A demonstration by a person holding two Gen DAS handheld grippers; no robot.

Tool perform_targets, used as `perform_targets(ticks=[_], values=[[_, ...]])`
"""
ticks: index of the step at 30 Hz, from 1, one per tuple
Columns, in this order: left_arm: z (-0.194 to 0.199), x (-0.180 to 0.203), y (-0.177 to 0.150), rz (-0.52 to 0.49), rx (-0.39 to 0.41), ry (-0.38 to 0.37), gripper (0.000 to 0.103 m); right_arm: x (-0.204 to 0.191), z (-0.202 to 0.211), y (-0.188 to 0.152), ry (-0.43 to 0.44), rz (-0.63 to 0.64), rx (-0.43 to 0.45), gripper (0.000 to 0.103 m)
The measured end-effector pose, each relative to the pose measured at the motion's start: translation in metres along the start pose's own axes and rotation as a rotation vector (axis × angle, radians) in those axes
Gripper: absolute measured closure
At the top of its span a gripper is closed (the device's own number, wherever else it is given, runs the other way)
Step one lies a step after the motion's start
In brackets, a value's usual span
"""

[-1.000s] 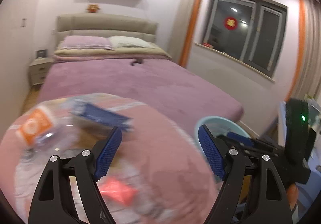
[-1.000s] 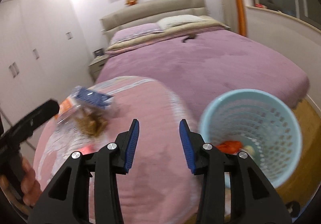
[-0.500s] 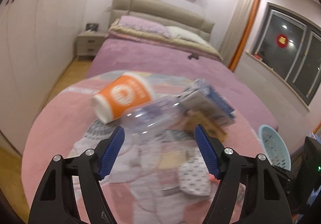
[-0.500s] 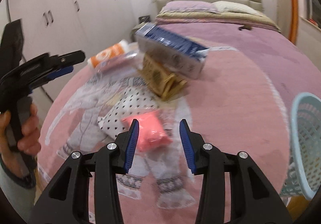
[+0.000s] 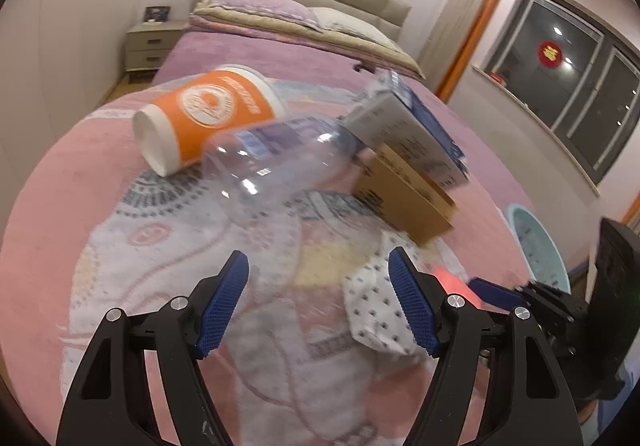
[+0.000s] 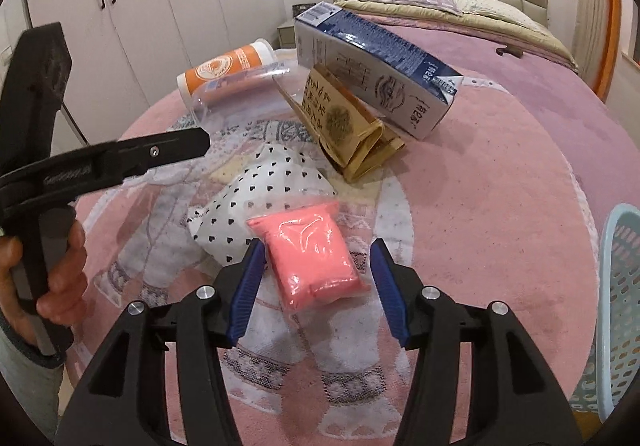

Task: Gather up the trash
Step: 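Move both grippers back over the remaining items on the rug, then grasp the white heart-print bag with the left gripper while the right gripper grasps the pink packet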

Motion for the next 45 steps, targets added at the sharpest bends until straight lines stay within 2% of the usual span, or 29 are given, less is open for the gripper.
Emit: perform_targets(ticks=[3,6,9,15,17,21,22,24,26,27,30,36,37,39,42,45], values=[[0.001,0.010,-0.008,-0.022,-0.008,-0.026,0.033,0.000,-0.001,0.000,-0.007,0.001,-0.002,0.064],[-0.001,0.025,-0.015,-0.057,-0.026,-0.051,0.031,0.005,0.005,0.000,-0.017,-0.021,0.022,0.064],[-0.009,0.042,-0.023,-0.102,-0.057,-0.041,0.031,0.019,0.011,0.000,-0.034,-0.068,0.041,0.064],[-0.028,0.064,-0.035,-0.182,-0.099,0.058,0.031,0.054,0.017,-0.003,-0.069,-0.164,0.047,0.064],[-0.030,0.068,-0.038,-0.189,-0.103,0.072,0.031,0.061,0.015,-0.005,-0.065,-0.192,0.040,0.064],[-0.036,0.076,-0.040,-0.236,-0.100,0.157,0.034,0.063,0.014,-0.007,-0.068,-0.198,0.034,0.064],[-0.035,0.077,-0.040,-0.240,-0.098,0.166,0.036,0.062,0.013,-0.007,-0.075,-0.189,0.031,0.064],[-0.034,0.077,-0.040,-0.249,-0.088,0.189,0.050,0.058,0.013,-0.007,-0.093,-0.171,0.028,0.063],[-0.032,0.075,-0.037,-0.249,-0.078,0.197,0.059,0.056,0.011,-0.006,-0.093,-0.167,0.023,0.063],[-0.030,0.073,-0.035,-0.242,-0.076,0.198,0.066,0.057,0.009,-0.007,-0.087,-0.172,0.014,0.060],[-0.026,0.066,-0.032,-0.201,-0.070,0.177,0.079,0.061,0.009,-0.007,-0.063,-0.188,0.009,0.053],[-0.011,0.057,-0.032,-0.145,-0.042,0.110,0.082,0.058,0.008,-0.007,-0.076,-0.171,0.003,0.053],[-0.010,0.059,-0.033,-0.145,-0.037,0.107,0.082,0.056,0.008,-0.007,-0.080,-0.161,0.002,0.054],[-0.004,0.061,-0.032,-0.143,-0.020,0.088,0.082,0.052,0.007,-0.006,-0.090,-0.147,0.003,0.066],[0.002,0.071,-0.030,-0.153,-0.004,0.065,0.083,0.051,0.011,-0.006,-0.099,-0.148,0.020,0.067],[0.008,0.086,-0.027,-0.179,0.019,0.042,0.083,0.060,0.023,-0.008,-0.072,-0.185,0.049,0.067]])
Point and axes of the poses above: each gripper's, at about its wrist camera, not at the fingertips, and z roughly against the way its jaws point, x to its right, y to its top, the point moved 1 cm from there along -z, roughly the way its jaws point
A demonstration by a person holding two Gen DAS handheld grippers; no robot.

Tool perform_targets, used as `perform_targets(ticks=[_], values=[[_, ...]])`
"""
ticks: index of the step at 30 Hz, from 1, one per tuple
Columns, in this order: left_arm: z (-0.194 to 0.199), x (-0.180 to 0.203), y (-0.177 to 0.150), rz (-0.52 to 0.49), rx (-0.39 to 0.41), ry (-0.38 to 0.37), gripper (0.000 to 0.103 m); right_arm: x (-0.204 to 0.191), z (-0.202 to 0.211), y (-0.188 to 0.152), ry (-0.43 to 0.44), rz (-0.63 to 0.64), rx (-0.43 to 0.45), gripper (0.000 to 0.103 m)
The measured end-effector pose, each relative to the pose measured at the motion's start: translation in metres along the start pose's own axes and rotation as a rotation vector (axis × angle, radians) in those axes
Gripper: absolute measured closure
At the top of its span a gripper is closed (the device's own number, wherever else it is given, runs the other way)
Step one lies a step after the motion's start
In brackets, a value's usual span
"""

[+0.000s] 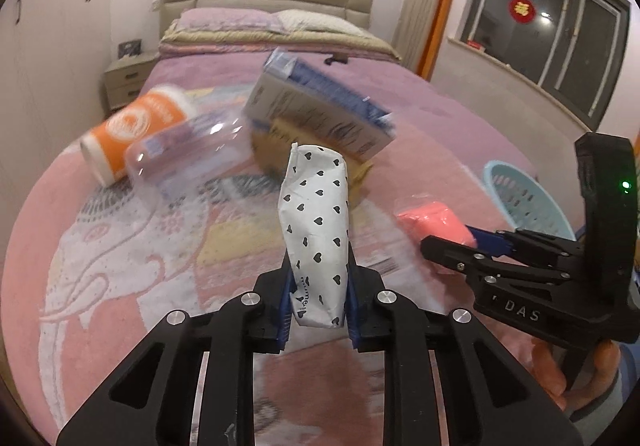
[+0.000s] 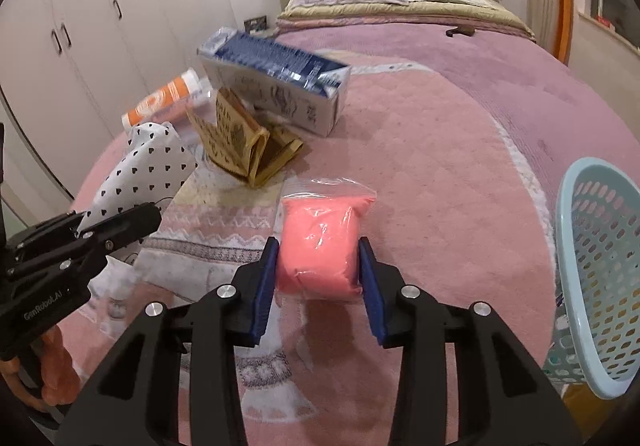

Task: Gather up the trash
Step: 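Carry the heart-print bag and pink packet over the blue basket and open both grippers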

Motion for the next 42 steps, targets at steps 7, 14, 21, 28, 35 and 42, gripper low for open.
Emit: perform_targets(ticks=[7,14,21,28,35,42], values=[[0.004,0.041,0.022,-0.050,0.042,-0.099,0.083,0.038,0.056,0.012,-0.039,-0.076,0.116,0.067],[-0.007,0.104,0.044,-0.143,0.057,-0.192,0.083,0.083,0.117,0.015,-0.147,-0.147,0.239,0.067],[-0.035,0.173,0.059,-0.220,0.034,-0.296,0.083,0.135,0.151,0.010,-0.255,-0.226,0.293,0.067],[-0.077,0.218,0.065,-0.233,-0.044,-0.388,0.083,0.198,0.161,-0.010,-0.293,-0.370,0.295,0.067],[-0.108,0.250,0.064,-0.279,-0.090,-0.425,0.083,0.242,0.157,-0.022,-0.328,-0.473,0.274,0.067],[-0.133,0.272,0.051,-0.310,-0.126,-0.417,0.079,0.257,0.137,-0.036,-0.353,-0.520,0.220,0.067]])
Point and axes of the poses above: each gripper's, at about its wrist camera, not at the fingertips, and z roughly against the way its jaws point, x to its right, y to its top, the point moved 1 cm from there along -z, roughly the way its jaws point
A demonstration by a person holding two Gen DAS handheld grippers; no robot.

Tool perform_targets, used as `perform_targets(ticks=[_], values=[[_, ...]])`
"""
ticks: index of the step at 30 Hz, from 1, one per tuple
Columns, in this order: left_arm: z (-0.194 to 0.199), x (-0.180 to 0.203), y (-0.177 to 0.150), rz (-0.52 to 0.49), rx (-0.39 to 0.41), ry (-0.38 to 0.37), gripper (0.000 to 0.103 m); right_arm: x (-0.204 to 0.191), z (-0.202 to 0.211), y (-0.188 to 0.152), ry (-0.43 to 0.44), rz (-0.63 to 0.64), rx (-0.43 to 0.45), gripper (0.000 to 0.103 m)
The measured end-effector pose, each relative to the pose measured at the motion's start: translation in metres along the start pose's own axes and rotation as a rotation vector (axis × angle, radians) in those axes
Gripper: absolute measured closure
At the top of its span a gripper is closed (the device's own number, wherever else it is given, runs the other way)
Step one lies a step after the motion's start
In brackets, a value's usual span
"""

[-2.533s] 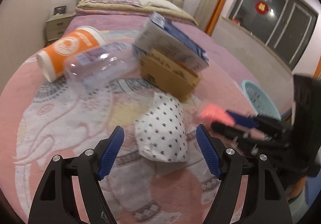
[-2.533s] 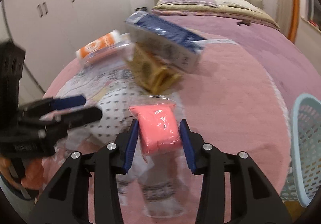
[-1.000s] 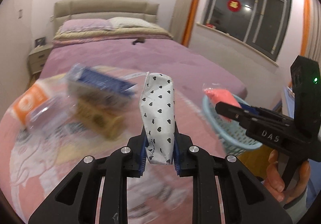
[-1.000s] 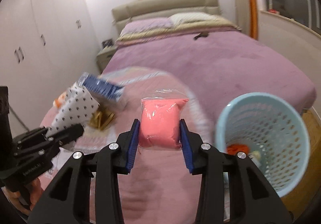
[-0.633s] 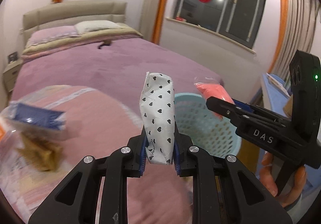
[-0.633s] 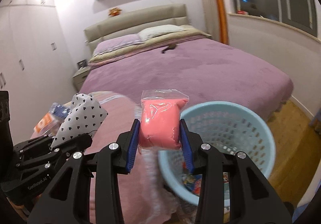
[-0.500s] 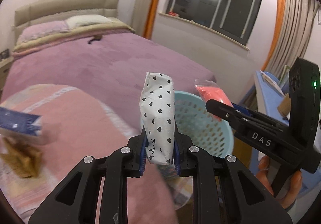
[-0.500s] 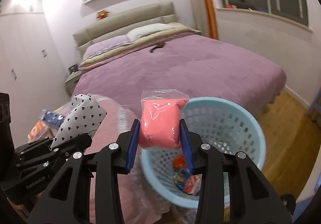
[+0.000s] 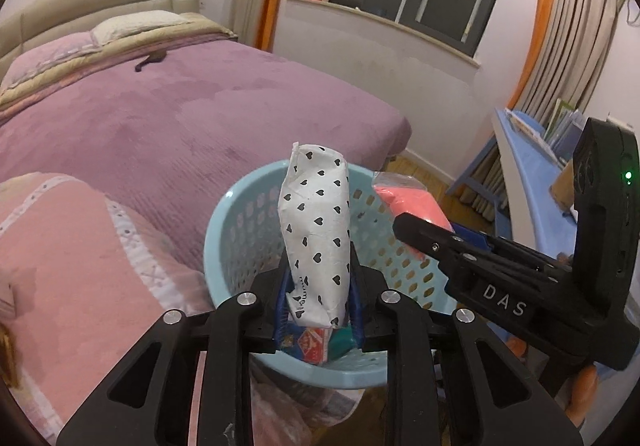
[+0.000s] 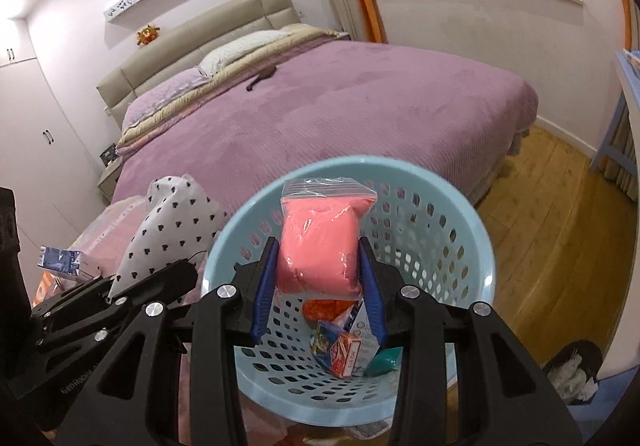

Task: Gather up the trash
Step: 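Carry the heart-print bag and pink packet over the blue basket and open both grippers, then move both grippers back toward the orange cup and milk carton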

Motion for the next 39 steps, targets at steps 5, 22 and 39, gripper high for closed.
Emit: perform_targets(ticks=[5,22,39], values=[[-0.002,-0.004,-0.006,-0.011,0.005,0.033,0.046,0.010,-0.012,-0.002,-0.018,-0.051,-0.030,0.065],[0.084,-0.035,-0.015,0.062,0.162,0.019,0.029,-0.043,0.027,0.000,0.060,0.057,0.031,0.049],[0.260,-0.206,-0.112,0.288,0.280,0.480,0.029,-0.220,0.027,-0.031,0.298,0.389,0.029,0.048]])
Point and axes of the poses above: each gripper's, at about its wrist camera, not at the fingertips, and z roughly against the way its jaws point, x to its right, y to its top, the point moved 1 cm from there along -z, roughly the way its jaws point
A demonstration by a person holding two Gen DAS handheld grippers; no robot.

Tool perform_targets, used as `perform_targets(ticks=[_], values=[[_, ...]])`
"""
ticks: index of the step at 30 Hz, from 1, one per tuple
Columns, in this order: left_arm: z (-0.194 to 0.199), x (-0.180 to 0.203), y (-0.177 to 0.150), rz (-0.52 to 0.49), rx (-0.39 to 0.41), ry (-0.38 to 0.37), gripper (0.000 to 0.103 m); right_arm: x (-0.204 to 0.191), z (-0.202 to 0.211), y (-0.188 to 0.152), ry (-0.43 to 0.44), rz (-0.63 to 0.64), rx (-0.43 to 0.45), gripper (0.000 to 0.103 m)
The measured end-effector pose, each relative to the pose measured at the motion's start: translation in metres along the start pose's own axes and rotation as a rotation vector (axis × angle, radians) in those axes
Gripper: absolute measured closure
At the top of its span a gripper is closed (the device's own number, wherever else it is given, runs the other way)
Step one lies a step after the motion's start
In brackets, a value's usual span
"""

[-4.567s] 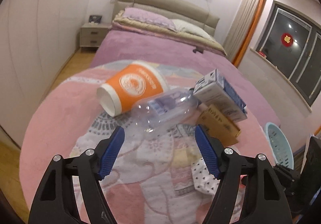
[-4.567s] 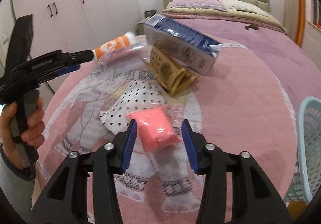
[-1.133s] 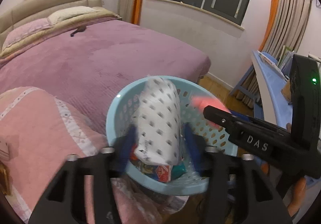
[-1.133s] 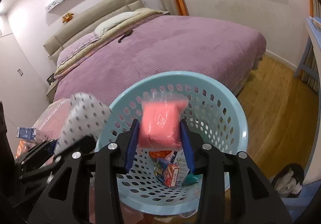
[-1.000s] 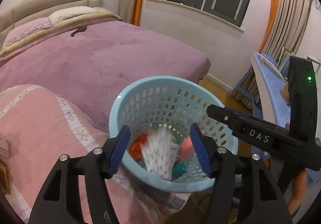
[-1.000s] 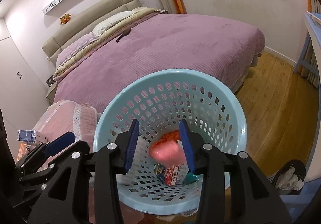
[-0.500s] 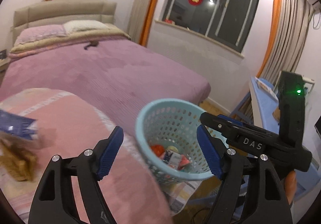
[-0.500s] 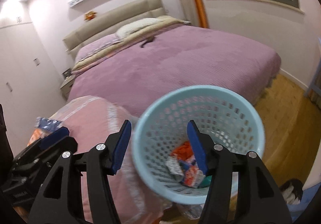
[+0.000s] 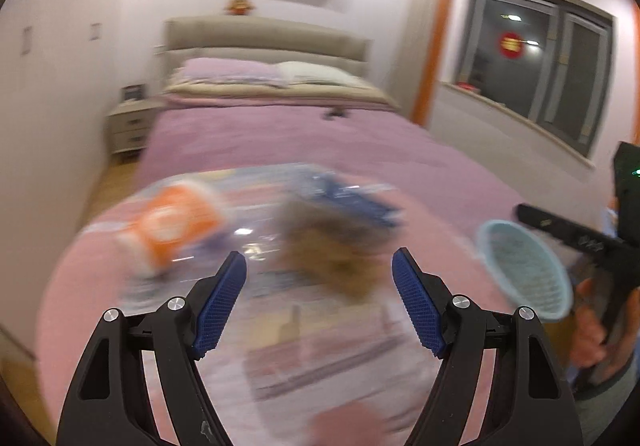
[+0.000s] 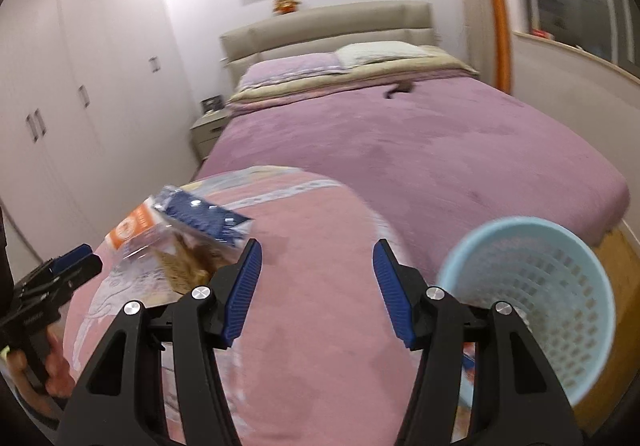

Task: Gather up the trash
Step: 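Move both grippers back toward the orange cup and milk carton, then grasp the orange paper cup with the left gripper while the right gripper grasps the blue-white carton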

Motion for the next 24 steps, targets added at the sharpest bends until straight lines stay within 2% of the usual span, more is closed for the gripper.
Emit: perform_targets(ticks=[3,6,8,9,13,17,24], values=[[0.003,-0.051,0.003,0.054,-0.014,0.084,0.029,-0.024,-0.021,0.007,0.027,0.054,-0.014,0.048],[-0.005,-0.085,0.012,0.079,-0.038,0.113,0.029,-0.043,-0.044,0.015,0.059,0.087,-0.031,0.048],[-0.013,-0.100,0.015,0.088,-0.052,0.129,0.029,-0.052,-0.059,0.018,0.096,0.104,-0.053,0.044],[-0.021,-0.106,0.017,0.084,-0.067,0.134,0.029,-0.058,-0.066,0.018,0.093,0.122,-0.067,0.041],[-0.045,-0.128,0.022,0.077,-0.096,0.176,0.029,-0.078,-0.084,0.017,0.075,0.245,-0.082,0.040],[-0.069,-0.139,0.027,0.073,-0.143,0.145,0.029,-0.088,-0.098,0.016,0.045,0.357,-0.092,0.038],[-0.090,-0.141,0.023,0.077,-0.187,0.073,0.027,-0.103,-0.130,0.015,0.081,0.473,-0.136,0.034]])
Point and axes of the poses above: each gripper's, at about its wrist camera, not at the fingertips, and z roughly against the way its jaws point, x to its right, y to its top, the point moved 1 cm from there along -z, roughly the way its jaws point
